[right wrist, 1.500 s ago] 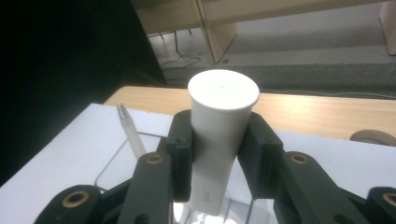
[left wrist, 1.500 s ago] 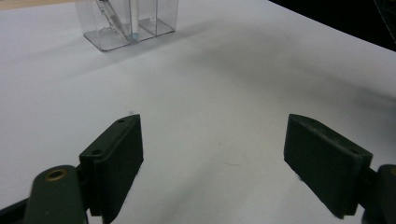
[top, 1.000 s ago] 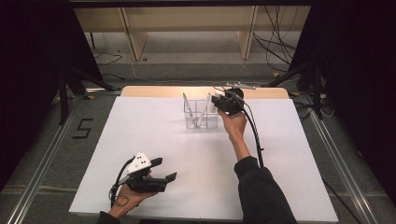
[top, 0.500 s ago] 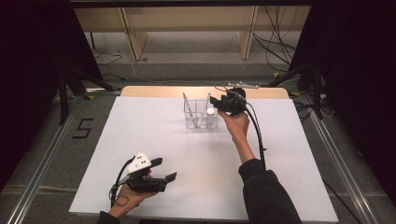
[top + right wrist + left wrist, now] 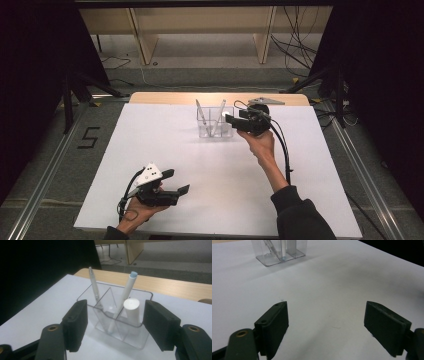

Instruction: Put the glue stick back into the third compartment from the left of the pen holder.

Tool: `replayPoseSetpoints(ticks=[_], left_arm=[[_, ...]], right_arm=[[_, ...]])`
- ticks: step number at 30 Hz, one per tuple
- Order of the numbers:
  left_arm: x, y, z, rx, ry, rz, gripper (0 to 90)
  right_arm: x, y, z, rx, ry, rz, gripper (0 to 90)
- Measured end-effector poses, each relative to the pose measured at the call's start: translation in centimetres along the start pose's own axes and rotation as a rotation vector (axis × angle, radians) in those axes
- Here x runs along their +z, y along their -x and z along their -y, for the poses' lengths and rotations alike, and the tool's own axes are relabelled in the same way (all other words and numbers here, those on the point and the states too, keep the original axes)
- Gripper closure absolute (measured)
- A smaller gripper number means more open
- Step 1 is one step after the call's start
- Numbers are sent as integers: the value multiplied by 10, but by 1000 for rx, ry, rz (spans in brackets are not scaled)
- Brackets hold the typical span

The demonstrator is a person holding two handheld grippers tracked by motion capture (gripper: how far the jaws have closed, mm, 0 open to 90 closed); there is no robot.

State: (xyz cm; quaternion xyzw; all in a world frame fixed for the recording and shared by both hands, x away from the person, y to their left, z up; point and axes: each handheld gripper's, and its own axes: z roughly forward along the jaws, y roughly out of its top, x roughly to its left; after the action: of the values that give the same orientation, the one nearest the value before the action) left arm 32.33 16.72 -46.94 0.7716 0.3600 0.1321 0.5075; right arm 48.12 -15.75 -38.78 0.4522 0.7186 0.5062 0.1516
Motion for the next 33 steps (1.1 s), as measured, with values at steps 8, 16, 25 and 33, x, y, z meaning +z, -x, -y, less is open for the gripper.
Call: replayPoseSetpoints(ticks=[8,16,25,33], left_arm=[[0,0,0,-8,2,6,190],[0,1,0,-13,4,12,189],[1,2,0,-10,0,11,187],[1,2,0,-10,-1,11,187]], right_arm=[[-26,-8,16,-32,0,-41,311],[-52,-16,33,-88,-5,-61,281],[-78,-21,57,-114,-7,-77,266],[-96,-18,82,-108,-7,-79,253]])
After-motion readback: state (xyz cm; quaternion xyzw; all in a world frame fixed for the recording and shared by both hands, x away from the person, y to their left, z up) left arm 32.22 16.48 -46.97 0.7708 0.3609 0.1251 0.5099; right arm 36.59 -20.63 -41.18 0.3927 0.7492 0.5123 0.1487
